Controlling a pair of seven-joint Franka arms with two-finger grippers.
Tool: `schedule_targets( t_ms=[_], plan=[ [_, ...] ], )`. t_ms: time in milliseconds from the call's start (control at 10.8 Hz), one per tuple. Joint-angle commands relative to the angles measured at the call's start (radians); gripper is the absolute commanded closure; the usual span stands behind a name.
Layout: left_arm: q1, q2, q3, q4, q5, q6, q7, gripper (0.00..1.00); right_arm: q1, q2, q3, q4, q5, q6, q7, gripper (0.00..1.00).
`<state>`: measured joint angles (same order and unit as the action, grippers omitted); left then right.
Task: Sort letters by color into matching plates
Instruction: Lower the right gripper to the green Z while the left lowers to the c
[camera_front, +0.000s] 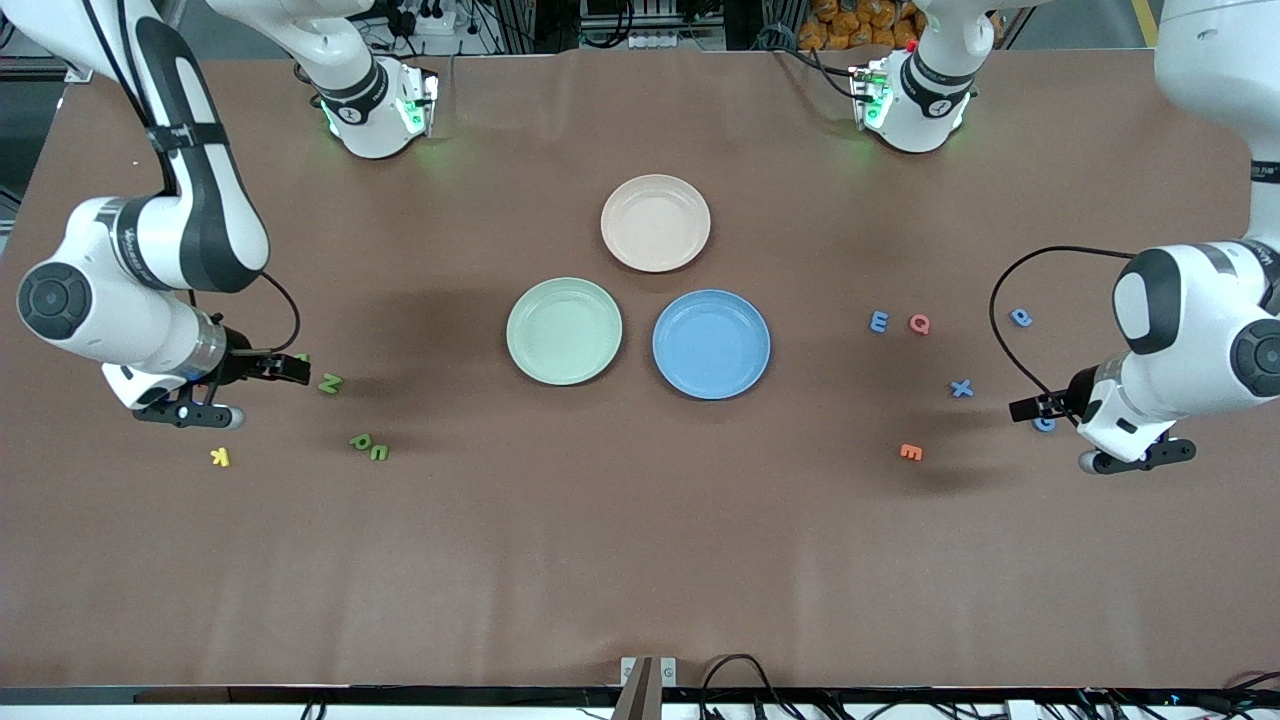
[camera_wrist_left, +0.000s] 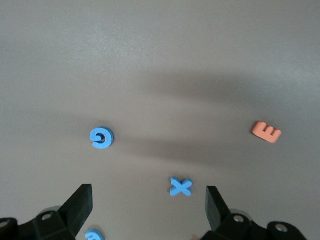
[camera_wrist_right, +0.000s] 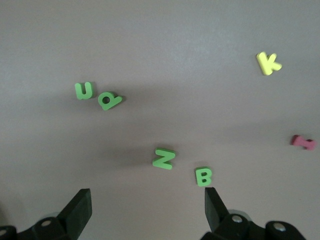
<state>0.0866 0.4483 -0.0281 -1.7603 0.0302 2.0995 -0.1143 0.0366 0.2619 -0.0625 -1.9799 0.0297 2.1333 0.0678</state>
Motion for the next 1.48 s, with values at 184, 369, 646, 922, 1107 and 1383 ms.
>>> schedule_targets(
  t_ms=[184, 369, 646, 922, 1107, 1383],
  plan=[
    [0.004, 0.047, -0.001, -0.001, -0.004, 0.056, -0.034, 0.0, -0.072, 0.072, 0.013, -0.048, 0.2, 0.138, 0.004, 0.0],
    [0.041, 0.062, -0.001, 0.001, -0.004, 0.062, -0.034, 0.0, -0.073, 0.109, 0.013, -0.05, 0.203, 0.19, 0.006, 0.0],
    [0.065, 0.084, -0.001, -0.034, -0.003, 0.131, -0.034, 0.0, -0.075, 0.123, 0.013, -0.077, 0.205, 0.232, 0.047, 0.0],
    [0.076, 0.11, 0.002, -0.048, 0.008, 0.175, -0.015, 0.0, -0.073, 0.143, 0.013, -0.123, 0.207, 0.299, 0.116, 0.0],
    [0.085, 0.113, 0.002, -0.077, 0.039, 0.221, -0.015, 0.0, -0.067, 0.149, 0.013, -0.165, 0.242, 0.362, 0.122, 0.0],
    [0.111, 0.112, 0.001, -0.103, 0.04, 0.255, -0.011, 0.0, -0.047, 0.154, 0.013, -0.174, 0.28, 0.367, 0.171, 0.0]
  ],
)
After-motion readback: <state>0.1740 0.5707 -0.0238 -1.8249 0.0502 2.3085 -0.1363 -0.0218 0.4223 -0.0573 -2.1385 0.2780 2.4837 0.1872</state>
